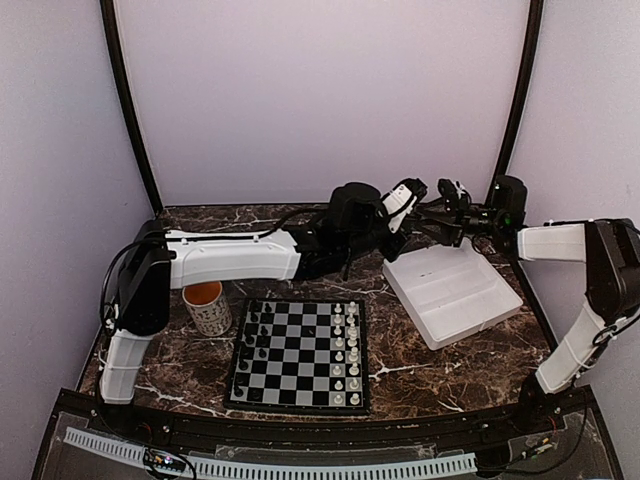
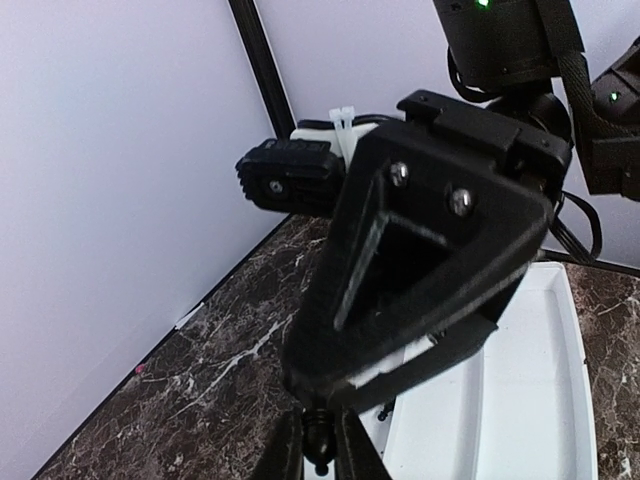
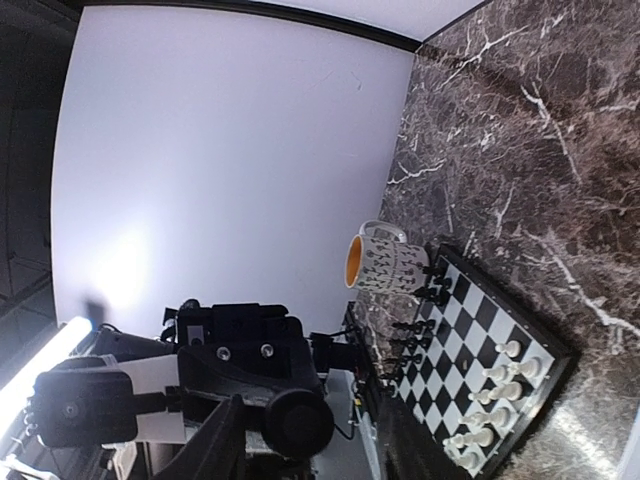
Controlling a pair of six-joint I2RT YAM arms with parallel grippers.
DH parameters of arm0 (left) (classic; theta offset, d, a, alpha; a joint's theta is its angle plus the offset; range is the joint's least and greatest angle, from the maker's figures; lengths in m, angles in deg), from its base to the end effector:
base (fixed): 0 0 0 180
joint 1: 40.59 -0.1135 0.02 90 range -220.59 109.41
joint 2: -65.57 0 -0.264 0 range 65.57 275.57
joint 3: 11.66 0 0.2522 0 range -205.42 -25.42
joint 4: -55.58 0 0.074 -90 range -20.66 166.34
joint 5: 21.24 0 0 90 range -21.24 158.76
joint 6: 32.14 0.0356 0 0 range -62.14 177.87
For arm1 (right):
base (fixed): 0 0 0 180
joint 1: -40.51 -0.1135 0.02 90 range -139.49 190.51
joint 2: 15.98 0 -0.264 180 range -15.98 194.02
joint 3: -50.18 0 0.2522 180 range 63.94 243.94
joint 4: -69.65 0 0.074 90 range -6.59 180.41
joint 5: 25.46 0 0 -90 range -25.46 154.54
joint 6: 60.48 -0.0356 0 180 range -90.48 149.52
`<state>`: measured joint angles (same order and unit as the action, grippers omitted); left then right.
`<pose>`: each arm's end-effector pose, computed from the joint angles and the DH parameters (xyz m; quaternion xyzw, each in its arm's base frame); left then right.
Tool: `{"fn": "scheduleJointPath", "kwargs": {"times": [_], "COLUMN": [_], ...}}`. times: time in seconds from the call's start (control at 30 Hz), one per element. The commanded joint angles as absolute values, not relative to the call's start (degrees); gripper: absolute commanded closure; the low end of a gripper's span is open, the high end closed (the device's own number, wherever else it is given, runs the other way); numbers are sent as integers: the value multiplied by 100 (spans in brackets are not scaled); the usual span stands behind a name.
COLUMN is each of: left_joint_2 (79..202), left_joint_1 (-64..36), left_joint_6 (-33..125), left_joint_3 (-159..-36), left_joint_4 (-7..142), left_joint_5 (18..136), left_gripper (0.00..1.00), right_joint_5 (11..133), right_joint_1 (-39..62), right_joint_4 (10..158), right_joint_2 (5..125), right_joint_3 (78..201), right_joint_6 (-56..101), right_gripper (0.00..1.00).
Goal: Set up the chess pieces on the board
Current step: Pass from the right arm to the left, then place the bishop on f8.
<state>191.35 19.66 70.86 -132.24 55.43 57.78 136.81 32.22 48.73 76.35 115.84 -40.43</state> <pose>0.2709 -0.4603 0.2952 0.3862 0.6278 -0.2047 0.6441 0.3321 0.0827 0.2556 -0.0327 0.7171 0.6811 0.1443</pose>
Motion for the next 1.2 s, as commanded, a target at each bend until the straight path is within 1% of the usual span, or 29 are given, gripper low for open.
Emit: {"fn": "scheduleJointPath", "kwargs": {"times": [0.0,0.13,0.2,0.23,0.33,0.4,0.57,0.73,0.87,0.93,1.17], "left_joint_2": [18696,18169,17943,17910,17725,17603,17421,17098,16841,16780,16891], "left_joint_1": [1835,1723,1631,1552,1414,1360,1324,1295,1112,950,503], "left_joint_6": [6886,6653,6420,6327,5984,5865,5528,5030,4561,4349,4073], "left_joint_3": [-13269,-13050,-13186,-13366,-13622,-13678,-13630,-13003,-12317,-12056,-11756], "left_joint_4": [6017,6705,7467,8091,9316,10109,11961,13033,13444,13561,13753], "left_joint_5": [6058,6407,6679,6812,7181,7292,7172,7083,7074,7254,7642], "left_gripper": [94,94,94,94,94,94,94,94,94,94,93], "right_joint_5": [13928,13922,13847,13757,13393,13184,13116,13141,13134,13138,13178], "right_joint_1": [3709,3996,4244,4273,4302,4299,4298,4303,4298,4301,4300], "right_joint_4": [6014,6691,7166,7708,9042,9465,9584,9783,9804,9800,9756], "right_joint_2": [7355,7050,6878,6815,6706,6673,6686,6729,6783,6795,6724], "right_joint_3": [11971,11775,11797,11883,12303,12477,12521,12545,12555,12555,12444], "right_joint_6": [-2872,-1903,-1220,-780,655,1159,1459,1810,1859,1858,1875], "right_gripper": [47,42,41,40,40,39,39,39,39,39,39]}}
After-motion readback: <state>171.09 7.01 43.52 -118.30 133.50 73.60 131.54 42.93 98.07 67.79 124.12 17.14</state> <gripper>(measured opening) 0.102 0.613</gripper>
